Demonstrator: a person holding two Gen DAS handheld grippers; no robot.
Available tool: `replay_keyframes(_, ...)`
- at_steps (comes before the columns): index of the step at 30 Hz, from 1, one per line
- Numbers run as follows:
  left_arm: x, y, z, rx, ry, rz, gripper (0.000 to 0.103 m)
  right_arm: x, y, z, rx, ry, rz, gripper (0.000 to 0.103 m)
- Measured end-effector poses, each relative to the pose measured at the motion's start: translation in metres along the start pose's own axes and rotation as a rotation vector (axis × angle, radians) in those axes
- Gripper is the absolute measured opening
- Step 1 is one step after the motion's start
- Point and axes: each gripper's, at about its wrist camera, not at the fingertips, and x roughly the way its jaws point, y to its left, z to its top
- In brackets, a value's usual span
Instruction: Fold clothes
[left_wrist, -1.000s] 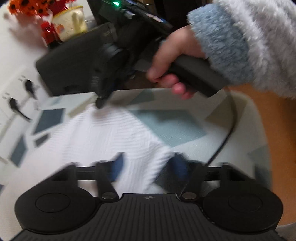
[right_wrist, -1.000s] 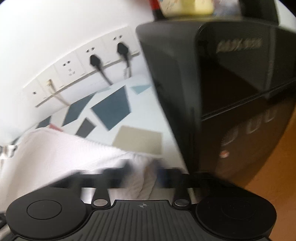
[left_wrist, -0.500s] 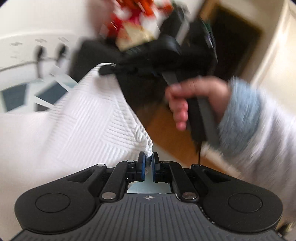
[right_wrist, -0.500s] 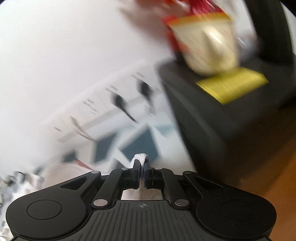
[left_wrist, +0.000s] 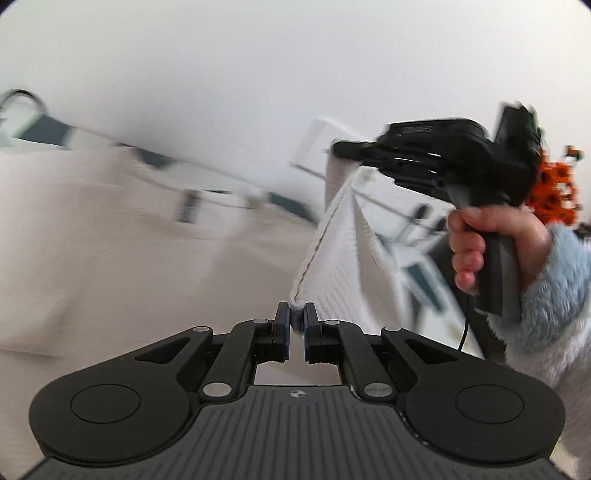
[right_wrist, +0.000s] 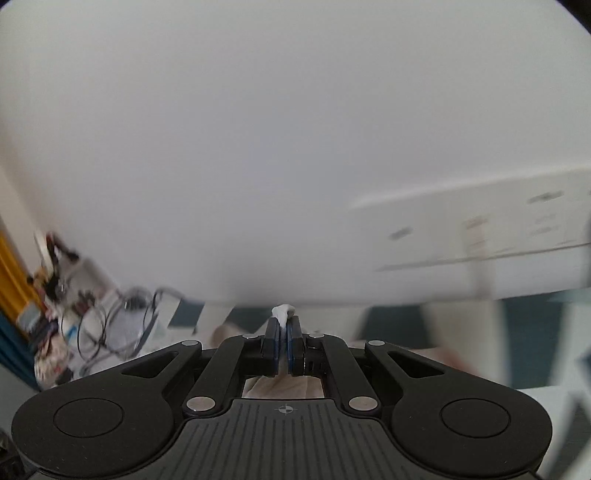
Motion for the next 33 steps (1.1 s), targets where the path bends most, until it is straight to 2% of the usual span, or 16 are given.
replay_keyframes(1, -0.003, 0.01, -0.002, -0.003, -0.001, 0.018, 0.007, 0.007, 0.003, -0.005, 0.012, 0.017, -0.014, 0.004)
replay_keyframes(2, -0.001, 0.018, -0.007, -0.015, 0.037, 0.013, 0.007, 0.014, 0.006, -0.009, 0.025, 0.035, -0.028, 0.004)
replay_keyframes(4, 0.012, 0.033, -0.017, -0.039, 0.163, -0.017, 0.008, 0.029, 0.012, -0.019, 0.049, 0.07, -0.057, 0.019)
replay_keyframes(5, 0.02, 0.039, -0.021, -0.049, 0.223, -0.027, 0.012, 0.036, 0.015, -0.023, 0.061, 0.087, -0.071, 0.032)
replay_keyframes(11, 0.027, 0.058, -0.022, -0.078, 0.272, -0.054, 0.021, 0.069, 0.026, -0.05, 0.141, 0.175, -0.156, 0.038)
replay_keyframes(13, 0.03, 0.064, -0.022, -0.087, 0.288, -0.062, 0.027, 0.031, 0.003, -0.057, 0.156, 0.134, -0.204, 0.042)
replay_keyframes(16, 0.032, 0.068, -0.013, -0.066, 0.277, -0.023, 0.034, -0.027, -0.005, -0.088, 0.076, 0.137, -0.311, 0.048)
replay_keyframes(18, 0.038, 0.07, -0.004, -0.042, 0.28, 0.004, 0.039, -0.06, -0.006, -0.115, 0.027, 0.172, -0.355, 0.053)
replay_keyframes(20, 0.046, 0.068, 0.004, -0.001, 0.298, 0.016, 0.041, -0.084, -0.003, -0.143, 0.02, 0.216, -0.369, 0.056)
replay_keyframes(22, 0.05, 0.057, 0.002, 0.081, 0.317, 0.027, 0.045, -0.098, 0.001, -0.169, 0.041, 0.245, -0.364, 0.058)
replay_keyframes(25, 0.048, 0.045, -0.001, 0.176, 0.331, 0.056, 0.057, -0.1, 0.016, -0.196, 0.028, 0.262, -0.356, 0.06)
replay_keyframes(28, 0.046, 0.037, -0.006, 0.208, 0.332, 0.081, 0.066, -0.091, 0.034, -0.216, -0.041, 0.281, -0.372, 0.059)
replay_keyframes(31, 0.051, 0.027, -0.006, 0.248, 0.339, 0.116, 0.068, -0.081, 0.033, -0.227, -0.064, 0.293, -0.473, 0.042)
replay_keyframes(33, 0.055, 0.022, -0.006, 0.278, 0.342, 0.145, 0.068, -0.084, 0.02, -0.228, 0.021, 0.27, -0.494, 0.022)
